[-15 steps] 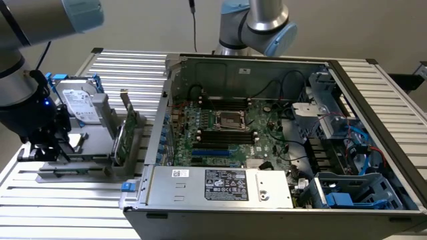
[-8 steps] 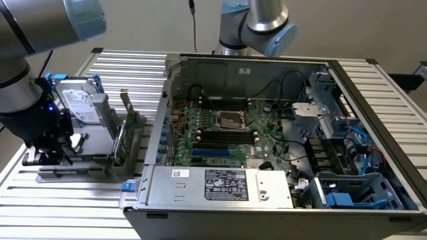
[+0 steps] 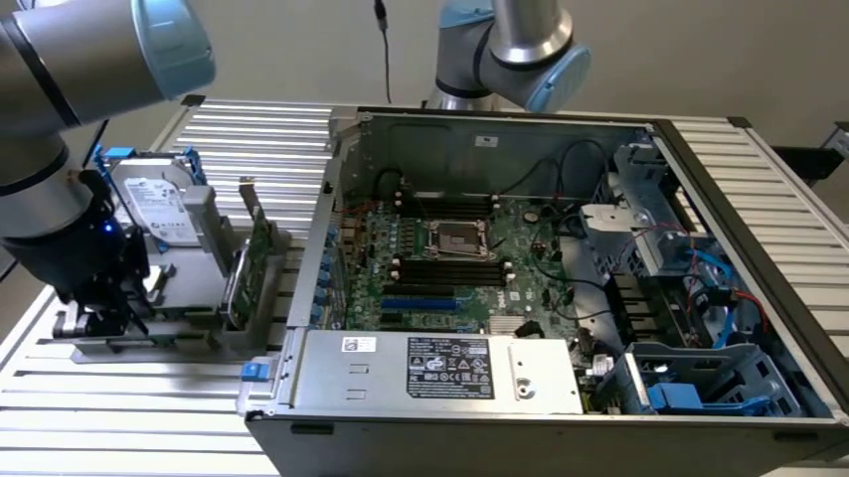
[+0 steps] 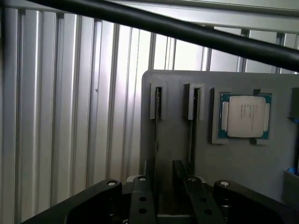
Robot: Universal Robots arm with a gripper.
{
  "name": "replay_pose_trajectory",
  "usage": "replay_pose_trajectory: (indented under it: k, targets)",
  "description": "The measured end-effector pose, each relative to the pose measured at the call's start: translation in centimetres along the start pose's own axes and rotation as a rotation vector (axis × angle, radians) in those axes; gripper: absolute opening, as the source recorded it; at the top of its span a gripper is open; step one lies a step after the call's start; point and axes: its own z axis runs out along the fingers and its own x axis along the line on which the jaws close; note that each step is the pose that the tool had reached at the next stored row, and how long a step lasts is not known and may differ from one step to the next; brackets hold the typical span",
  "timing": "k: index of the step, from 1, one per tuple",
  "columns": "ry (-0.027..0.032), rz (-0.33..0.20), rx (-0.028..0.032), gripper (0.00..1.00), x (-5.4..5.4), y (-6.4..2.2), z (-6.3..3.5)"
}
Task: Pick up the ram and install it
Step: 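Pick up the ram and move it above insertion slot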
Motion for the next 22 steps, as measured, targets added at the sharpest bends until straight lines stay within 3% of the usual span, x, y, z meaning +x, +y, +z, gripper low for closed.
replay_pose_trajectory:
  k: [7,14,22]
  targets:
    - [-0.0006,-0.001,-0.011,0.31,0.5,0.23,0.57]
    - [-0.0011,-0.003,-0.011,0.31,0.9,0.27,0.65]
    - [-0.0016,-0.007,-0.0101,0.31,0.9,0.16,1.39]
